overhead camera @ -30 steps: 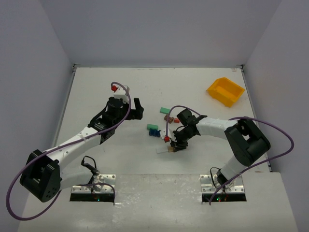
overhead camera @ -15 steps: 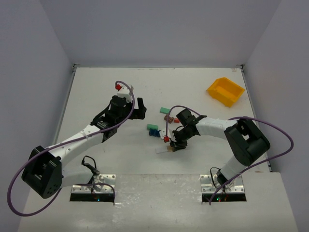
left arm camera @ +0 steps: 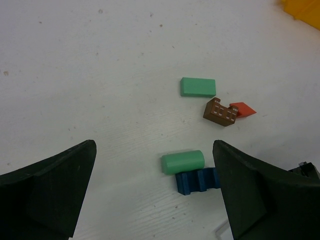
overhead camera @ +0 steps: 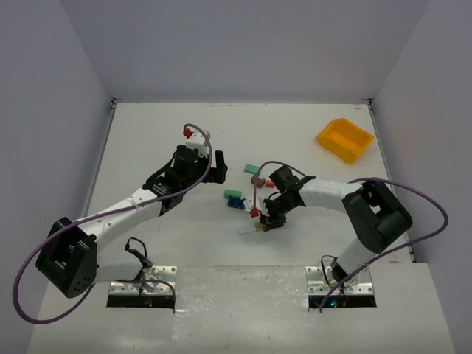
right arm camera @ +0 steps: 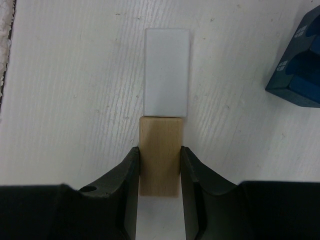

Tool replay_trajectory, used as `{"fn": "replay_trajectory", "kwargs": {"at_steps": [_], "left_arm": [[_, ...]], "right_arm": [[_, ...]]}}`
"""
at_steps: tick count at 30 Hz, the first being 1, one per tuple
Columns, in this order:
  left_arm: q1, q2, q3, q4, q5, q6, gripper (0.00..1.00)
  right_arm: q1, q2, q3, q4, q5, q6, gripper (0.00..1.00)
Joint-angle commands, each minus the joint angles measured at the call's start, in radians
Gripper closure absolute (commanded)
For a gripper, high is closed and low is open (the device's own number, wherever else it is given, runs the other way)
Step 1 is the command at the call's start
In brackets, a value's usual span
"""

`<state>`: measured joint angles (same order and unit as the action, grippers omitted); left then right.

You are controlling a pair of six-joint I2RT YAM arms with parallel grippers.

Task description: Build the wood block tower

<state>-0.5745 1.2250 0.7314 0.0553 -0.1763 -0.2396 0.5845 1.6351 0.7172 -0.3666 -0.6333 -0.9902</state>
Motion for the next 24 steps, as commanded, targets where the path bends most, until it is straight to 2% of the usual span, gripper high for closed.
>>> {"fn": "replay_trajectory", "kwargs": {"at_steps": [1, 15, 24], "left_arm": [[-0.021, 0.017, 0.051, 0.026, 0.008, 0.026, 0.00], [-0.071, 0.057, 0.085, 0.017, -0.009, 0.071, 0.00], [-0.084, 0.059, 0.088, 0.015, -0.025, 0.078, 0.00]], "right_arm": [[-0.008, 0.063, -0.015, 0.038, 0.135, -0.045, 0.68], [-0.017, 0.069, -0.014, 0.035, 0.138, -0.066, 0.66], [-0.016, 0.049, -0.019, -0.026, 0.111, -0.114, 0.66]]}}
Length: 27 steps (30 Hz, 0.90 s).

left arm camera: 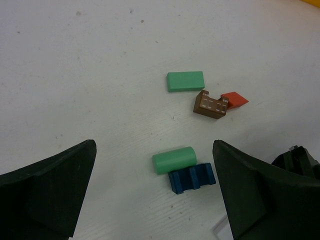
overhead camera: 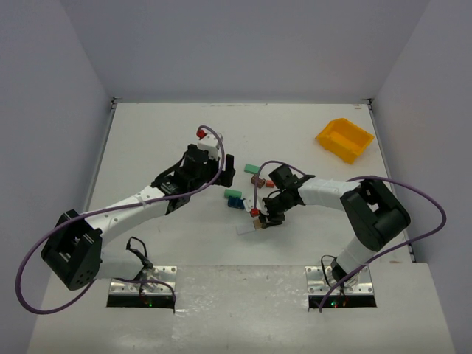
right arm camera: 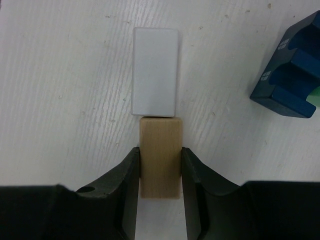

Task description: Build the wood block tower

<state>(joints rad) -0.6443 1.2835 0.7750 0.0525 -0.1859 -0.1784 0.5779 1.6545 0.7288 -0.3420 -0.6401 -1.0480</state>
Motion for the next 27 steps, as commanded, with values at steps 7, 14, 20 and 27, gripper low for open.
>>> {"fn": "replay_trajectory", "kwargs": {"at_steps": [7, 14, 20, 27], "left_arm": [[-0.021, 0.000, 0.044, 0.017, -0.029, 0.010, 0.00], [-0.026, 0.000, 0.044, 0.017, -0.035, 0.007, 0.00], [-0.029, 0.000, 0.044, 0.015, -0.041, 0.005, 0.00], [-0.032, 0.000, 0.045, 0.014, -0.048, 0.007, 0.00]], "right_arm": [[-0.010, -0.008, -0.054, -0.023, 0.126, 0.010, 0.65], [-0.009, -0.030, -0.077, -0.010, 0.120, 0.028, 0.65], [-0.009, -0.032, -0.064, -0.030, 0.094, 0.037, 0.65], [-0.007, -0.026, -0.048, -0.062, 0.073, 0.048, 0.65]]}}
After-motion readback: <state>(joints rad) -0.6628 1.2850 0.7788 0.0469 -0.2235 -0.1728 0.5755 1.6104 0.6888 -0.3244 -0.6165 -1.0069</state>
